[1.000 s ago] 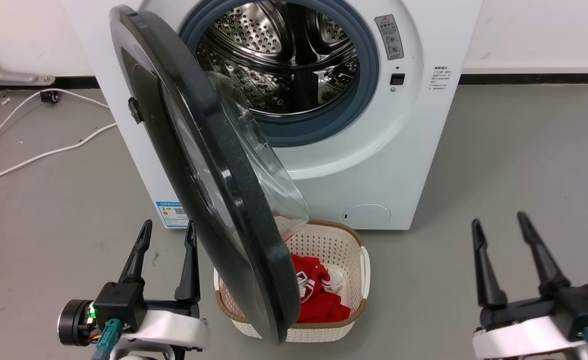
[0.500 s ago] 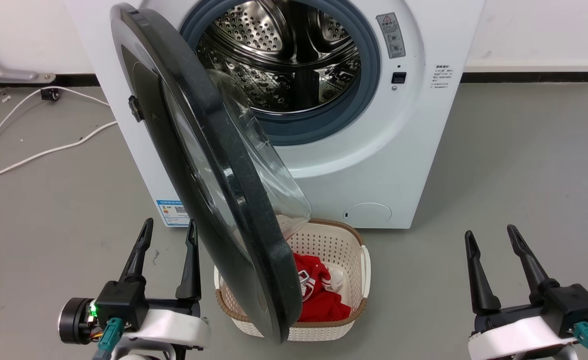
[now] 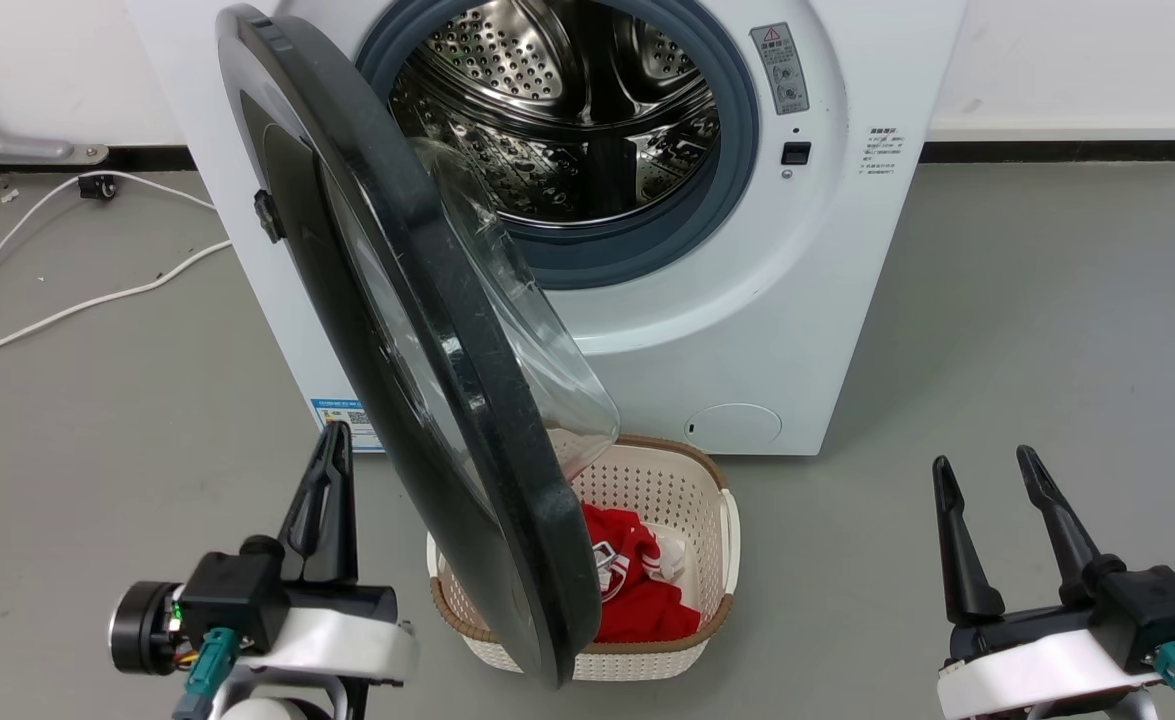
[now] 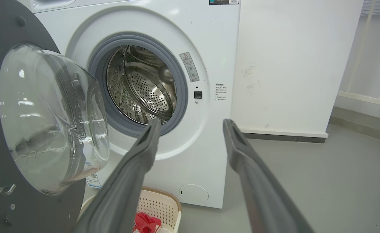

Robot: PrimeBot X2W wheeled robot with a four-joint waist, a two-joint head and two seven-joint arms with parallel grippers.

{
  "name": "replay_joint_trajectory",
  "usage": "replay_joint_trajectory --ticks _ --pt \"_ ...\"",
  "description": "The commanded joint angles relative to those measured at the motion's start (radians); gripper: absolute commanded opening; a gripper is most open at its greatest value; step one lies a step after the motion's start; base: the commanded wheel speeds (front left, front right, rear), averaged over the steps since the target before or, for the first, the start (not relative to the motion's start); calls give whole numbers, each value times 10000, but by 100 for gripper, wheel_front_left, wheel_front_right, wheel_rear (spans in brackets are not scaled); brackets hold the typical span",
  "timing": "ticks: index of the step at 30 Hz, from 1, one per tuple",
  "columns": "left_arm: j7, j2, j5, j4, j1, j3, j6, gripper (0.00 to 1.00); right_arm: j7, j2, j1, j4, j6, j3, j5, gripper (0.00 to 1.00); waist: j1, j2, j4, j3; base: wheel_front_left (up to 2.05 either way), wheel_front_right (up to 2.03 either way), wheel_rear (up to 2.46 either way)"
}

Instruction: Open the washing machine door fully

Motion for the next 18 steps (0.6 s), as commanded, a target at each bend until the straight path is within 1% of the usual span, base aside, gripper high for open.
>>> replay_joint_trajectory --ticks 1,5,11,15,18 --pt "-23 -4 -62 -119 -158 20 44 0 -21 27 -17 -42 -5 0 43 100 0 0 8 1 0 0 0" --pt "-24 -4 36 -966 -431 88 83 0 -21 27 15 -37 -5 8 98 100 0 0 19 9 0 0 0" --pt "-21 -4 201 -3403 -1032 222 194 0 -20 28 37 -12 -3 -60 184 100 0 0 86 8 0 0 0" --pt "-17 7 475 -5090 -1552 149 100 0 -20 28 24 40 -3 -22 207 100 0 0 83 0 0 0 0" --pt "-15 61 612 -6027 -1890 -101 -22 0 -20 28 21 73 -5 -16 233 100 0 0 57 -16 0 0 0"
